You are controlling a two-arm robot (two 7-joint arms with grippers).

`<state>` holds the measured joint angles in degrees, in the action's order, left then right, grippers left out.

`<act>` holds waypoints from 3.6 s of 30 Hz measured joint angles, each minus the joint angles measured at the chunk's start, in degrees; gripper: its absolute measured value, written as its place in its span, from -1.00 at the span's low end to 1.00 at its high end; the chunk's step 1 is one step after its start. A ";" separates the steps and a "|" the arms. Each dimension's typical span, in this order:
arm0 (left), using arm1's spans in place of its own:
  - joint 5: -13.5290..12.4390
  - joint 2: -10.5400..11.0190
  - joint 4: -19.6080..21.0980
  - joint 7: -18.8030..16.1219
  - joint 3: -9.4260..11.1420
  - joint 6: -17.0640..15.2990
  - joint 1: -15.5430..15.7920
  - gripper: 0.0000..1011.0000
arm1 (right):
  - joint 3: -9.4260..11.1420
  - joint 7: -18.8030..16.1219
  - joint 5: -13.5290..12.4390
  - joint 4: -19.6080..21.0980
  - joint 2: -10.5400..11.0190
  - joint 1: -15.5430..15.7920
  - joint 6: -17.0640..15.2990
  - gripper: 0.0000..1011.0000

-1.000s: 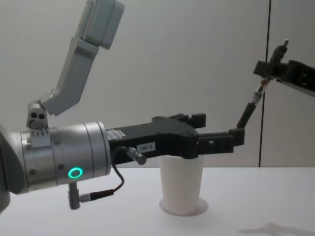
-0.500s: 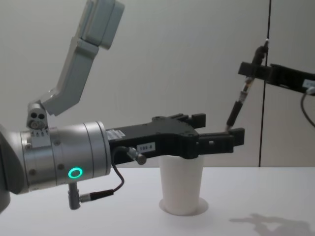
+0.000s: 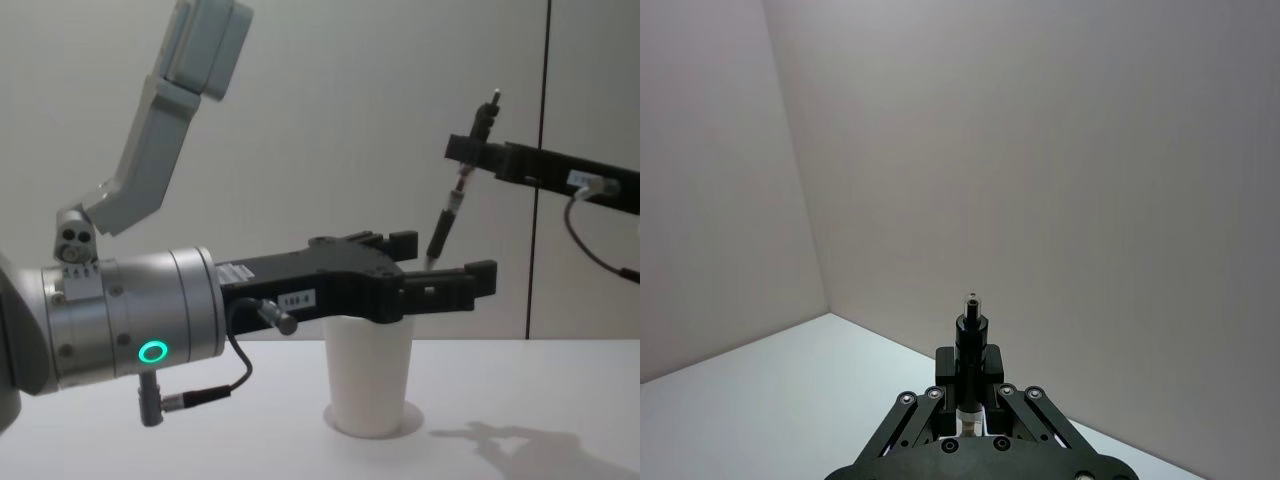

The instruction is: Place the pen into the pen holder.

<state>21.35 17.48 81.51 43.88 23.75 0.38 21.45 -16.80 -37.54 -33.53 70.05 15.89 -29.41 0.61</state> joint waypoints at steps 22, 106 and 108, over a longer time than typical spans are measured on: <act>0.00 0.00 0.00 0.00 0.00 0.00 0.00 0.98 | -1.48 -5.46 2.38 -13.32 -3.77 -7.92 2.34 -0.72; 0.00 0.00 0.00 0.00 0.00 0.00 0.00 0.98 | -5.82 -9.16 7.28 -34.72 -9.55 -18.61 7.01 0.98; 0.00 0.00 0.00 0.00 0.00 0.00 0.00 0.98 | -5.83 -9.17 7.28 -34.75 -9.55 -18.61 7.02 0.98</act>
<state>21.36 17.48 81.51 43.88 23.75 0.38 21.45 -22.63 -46.71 -26.26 35.30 6.34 -48.02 7.63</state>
